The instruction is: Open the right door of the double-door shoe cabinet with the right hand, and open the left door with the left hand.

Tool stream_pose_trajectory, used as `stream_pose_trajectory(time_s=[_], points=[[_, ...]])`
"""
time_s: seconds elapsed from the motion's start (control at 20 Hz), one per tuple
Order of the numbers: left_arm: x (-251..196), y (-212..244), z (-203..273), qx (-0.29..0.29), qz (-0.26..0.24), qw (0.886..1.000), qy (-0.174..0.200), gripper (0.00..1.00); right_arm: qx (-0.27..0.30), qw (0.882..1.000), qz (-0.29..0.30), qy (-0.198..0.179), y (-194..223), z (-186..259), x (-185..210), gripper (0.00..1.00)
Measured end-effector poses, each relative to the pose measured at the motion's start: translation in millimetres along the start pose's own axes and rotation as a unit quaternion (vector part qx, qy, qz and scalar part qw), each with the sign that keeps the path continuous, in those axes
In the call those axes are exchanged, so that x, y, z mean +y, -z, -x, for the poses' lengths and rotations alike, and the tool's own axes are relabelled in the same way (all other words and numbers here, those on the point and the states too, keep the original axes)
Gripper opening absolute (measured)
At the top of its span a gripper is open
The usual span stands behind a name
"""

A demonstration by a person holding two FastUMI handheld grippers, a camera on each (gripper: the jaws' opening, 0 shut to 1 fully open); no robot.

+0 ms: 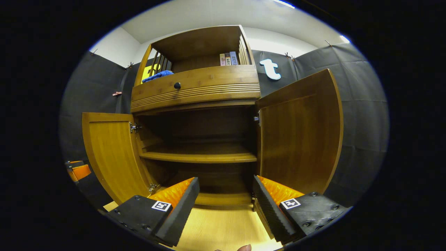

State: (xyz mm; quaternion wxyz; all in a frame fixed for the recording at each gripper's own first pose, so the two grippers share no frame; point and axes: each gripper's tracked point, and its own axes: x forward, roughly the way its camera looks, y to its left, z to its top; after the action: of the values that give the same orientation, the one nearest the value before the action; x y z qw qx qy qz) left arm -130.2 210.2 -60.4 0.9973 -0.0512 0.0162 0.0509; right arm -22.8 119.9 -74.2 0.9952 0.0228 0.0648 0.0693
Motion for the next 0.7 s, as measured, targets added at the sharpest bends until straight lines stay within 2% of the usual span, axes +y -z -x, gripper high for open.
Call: stream_pose_trajectory(time_s=[0.15,0.3,0.7], points=[[-44,-3,-17,-0.006,-0.026,0.999,0.025,0.94,-0.011,1.000,0.002,0.002,-8,-1,-13,0.98],[-82,2,-32,0.004,-0.031,0.998,0.047,0.95,-0.018,1.000,0.003,0.002,-14,0,-23,0.98],[-127,-5,-72,0.020,-0.021,0.999,0.034,0.94,-0.026,1.000,0.000,0.001,-19,10,-42,1.00]])
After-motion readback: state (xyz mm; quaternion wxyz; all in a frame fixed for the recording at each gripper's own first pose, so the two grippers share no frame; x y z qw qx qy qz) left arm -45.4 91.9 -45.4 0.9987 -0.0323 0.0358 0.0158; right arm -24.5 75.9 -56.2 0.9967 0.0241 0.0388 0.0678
